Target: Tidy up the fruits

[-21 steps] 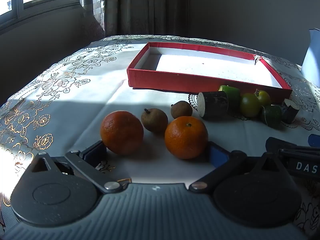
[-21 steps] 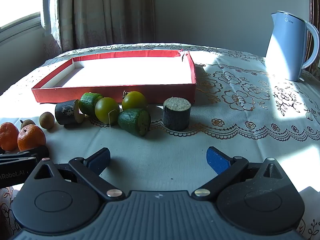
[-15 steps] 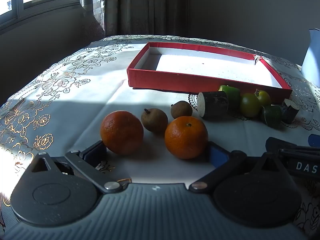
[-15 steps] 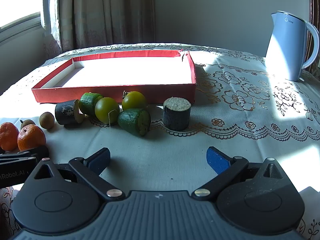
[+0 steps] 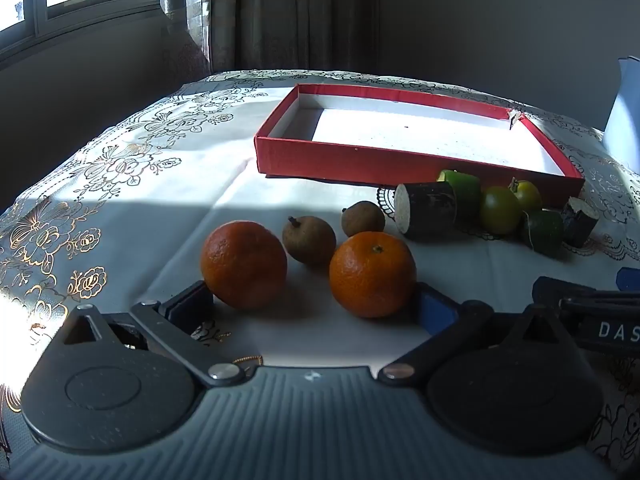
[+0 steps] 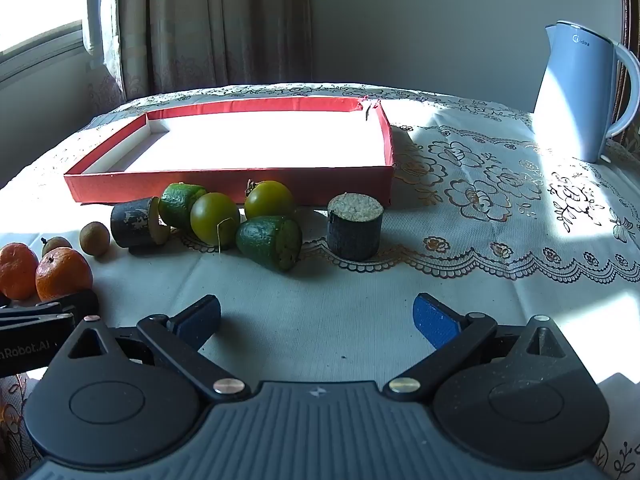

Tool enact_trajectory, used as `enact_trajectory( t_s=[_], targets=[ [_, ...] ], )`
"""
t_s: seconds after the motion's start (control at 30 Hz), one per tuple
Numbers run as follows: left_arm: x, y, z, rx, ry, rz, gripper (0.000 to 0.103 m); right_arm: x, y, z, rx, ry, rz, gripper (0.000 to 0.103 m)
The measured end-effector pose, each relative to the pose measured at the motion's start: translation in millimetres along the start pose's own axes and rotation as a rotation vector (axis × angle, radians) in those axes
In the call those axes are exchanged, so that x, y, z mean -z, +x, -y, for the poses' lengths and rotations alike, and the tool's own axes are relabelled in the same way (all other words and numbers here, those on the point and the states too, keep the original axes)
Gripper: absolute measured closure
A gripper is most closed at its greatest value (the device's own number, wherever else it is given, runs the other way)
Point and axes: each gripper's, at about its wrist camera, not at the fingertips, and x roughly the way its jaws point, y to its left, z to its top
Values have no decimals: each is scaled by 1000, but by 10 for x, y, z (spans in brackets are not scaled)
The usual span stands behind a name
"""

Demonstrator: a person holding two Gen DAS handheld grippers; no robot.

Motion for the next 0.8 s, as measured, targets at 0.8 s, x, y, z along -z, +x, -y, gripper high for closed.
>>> enact_trajectory(
  t_s=[0.8],
  targets=[
    [-60,-16,-102,38,-83,-10,0,35,-31,78,-64,-31,10,0]
  ],
)
